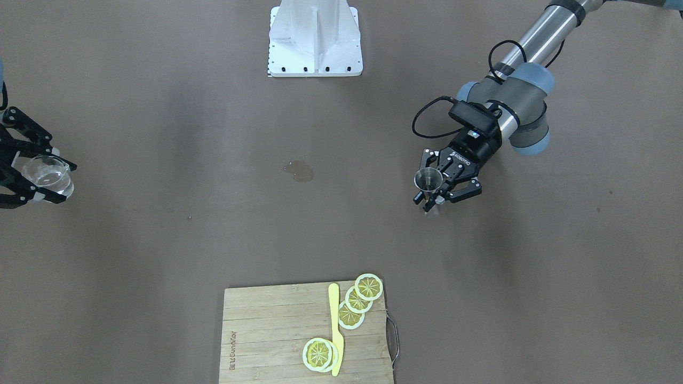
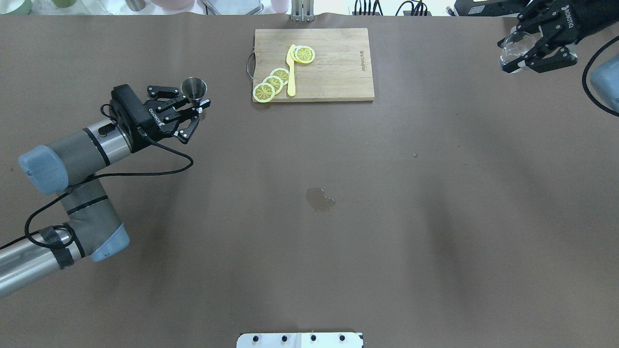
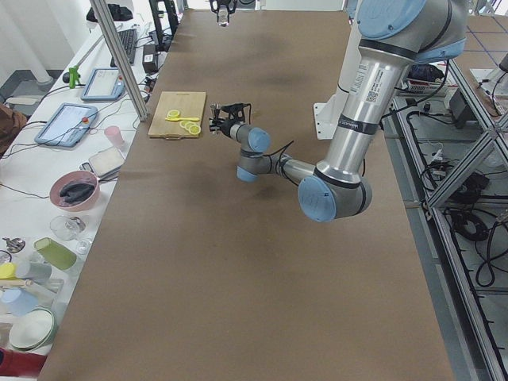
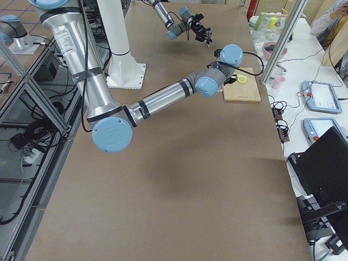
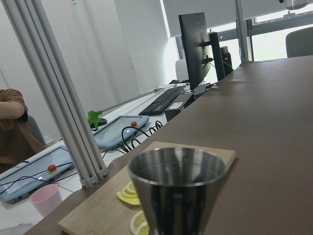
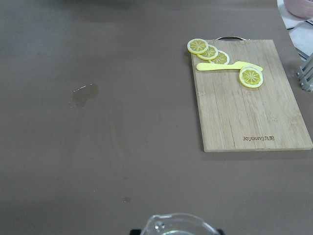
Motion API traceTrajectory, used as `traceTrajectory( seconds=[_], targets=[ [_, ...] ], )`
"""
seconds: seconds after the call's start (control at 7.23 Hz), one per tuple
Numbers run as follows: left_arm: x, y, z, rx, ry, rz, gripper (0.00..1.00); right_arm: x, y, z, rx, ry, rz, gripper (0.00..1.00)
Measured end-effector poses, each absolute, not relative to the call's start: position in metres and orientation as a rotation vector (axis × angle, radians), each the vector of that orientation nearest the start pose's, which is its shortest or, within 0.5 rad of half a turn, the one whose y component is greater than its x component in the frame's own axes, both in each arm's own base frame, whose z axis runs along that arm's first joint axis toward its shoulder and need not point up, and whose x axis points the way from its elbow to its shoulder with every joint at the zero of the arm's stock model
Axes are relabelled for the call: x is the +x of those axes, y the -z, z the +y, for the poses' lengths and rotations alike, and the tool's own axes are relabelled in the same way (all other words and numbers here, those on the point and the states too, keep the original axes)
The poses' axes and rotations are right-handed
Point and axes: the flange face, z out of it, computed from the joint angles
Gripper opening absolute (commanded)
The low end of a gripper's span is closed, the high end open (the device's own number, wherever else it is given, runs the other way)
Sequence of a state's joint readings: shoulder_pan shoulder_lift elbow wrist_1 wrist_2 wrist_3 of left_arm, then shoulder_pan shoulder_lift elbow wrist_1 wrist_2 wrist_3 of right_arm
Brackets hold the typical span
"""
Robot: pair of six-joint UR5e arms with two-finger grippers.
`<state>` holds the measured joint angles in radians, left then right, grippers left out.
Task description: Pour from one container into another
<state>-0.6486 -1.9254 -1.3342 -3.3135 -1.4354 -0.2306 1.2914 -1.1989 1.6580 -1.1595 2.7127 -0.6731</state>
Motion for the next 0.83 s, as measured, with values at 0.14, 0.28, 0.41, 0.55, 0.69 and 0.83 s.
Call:
traceTrajectory(
  seconds=[0.14,0.28,0.41,0.55,0.69,0.83],
  targets=[
    [0.388,-0.413,-0.468,1.624,-0.278,0.917,0.00,-0.112,-0.350,-0.596,1.046,1.281,-0.989,0.00],
    [0.390,-0.432,-0.454,1.606,-0.208,0.907,0.00,-0.101,-0.365,-0.601,1.050,1.270,-1.016,0.00],
    [0.391,-0.438,-0.448,1.594,-0.171,0.907,0.00,-0.092,-0.382,-0.606,1.055,1.262,-1.043,0.00],
    [0.393,-0.434,-0.451,1.590,-0.155,0.901,0.00,-0.084,-0.398,-0.610,1.061,1.256,-1.065,0.00],
    [0.393,-0.426,-0.463,1.583,-0.148,0.879,0.00,-0.075,-0.412,-0.613,1.063,1.245,-1.083,0.00],
    [0.389,-0.416,-0.477,1.580,-0.149,0.868,0.00,-0.068,-0.426,-0.616,1.059,1.232,-1.097,0.00]
  ],
)
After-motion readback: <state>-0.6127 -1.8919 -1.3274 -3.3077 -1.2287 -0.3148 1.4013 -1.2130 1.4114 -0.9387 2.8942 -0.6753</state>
